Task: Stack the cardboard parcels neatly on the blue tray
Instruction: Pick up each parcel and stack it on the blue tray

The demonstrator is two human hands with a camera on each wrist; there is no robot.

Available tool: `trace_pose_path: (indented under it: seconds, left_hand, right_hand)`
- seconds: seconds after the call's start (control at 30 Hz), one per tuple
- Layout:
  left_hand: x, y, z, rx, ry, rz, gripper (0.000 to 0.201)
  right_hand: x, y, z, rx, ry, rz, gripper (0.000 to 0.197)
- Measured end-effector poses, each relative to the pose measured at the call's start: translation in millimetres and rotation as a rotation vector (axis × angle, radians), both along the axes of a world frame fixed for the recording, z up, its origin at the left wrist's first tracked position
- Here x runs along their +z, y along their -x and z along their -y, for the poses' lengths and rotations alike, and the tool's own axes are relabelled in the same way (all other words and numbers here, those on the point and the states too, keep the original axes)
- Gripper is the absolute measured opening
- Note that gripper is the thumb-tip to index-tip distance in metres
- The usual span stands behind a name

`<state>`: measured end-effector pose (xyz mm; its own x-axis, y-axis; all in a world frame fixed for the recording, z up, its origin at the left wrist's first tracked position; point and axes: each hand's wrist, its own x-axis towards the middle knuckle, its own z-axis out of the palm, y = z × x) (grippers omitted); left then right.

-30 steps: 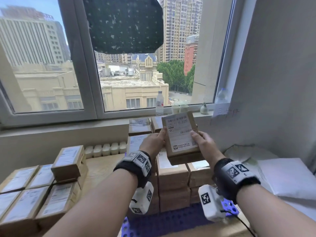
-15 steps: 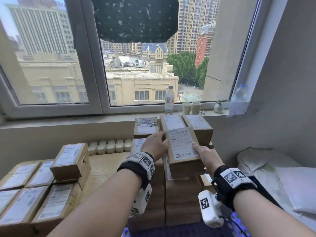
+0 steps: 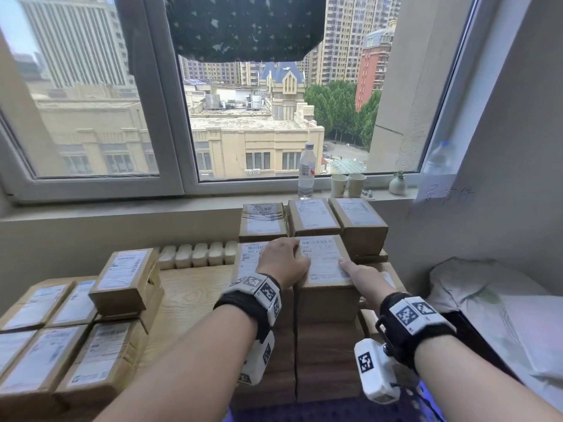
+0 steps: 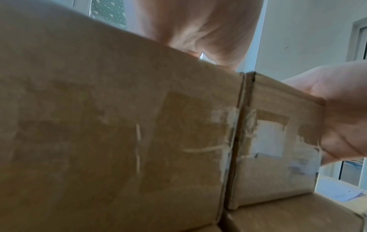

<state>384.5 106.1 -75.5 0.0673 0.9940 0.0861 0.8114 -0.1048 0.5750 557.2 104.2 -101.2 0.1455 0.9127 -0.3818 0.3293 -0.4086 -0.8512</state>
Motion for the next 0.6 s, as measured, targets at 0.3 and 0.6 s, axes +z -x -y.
trace_pose_path:
  seconds: [0.3, 0.6]
  left_hand:
    - [0, -3, -2, 0.004, 0.023, -0.045, 0.041]
    - [10, -8, 9, -0.01, 0.006, -0.138, 0.053]
  right_hand:
    - [5, 1, 4, 0.055, -0.102, 0.241, 0.038]
    - [42, 5, 28, 0.164, -0.33, 0.717, 0.048]
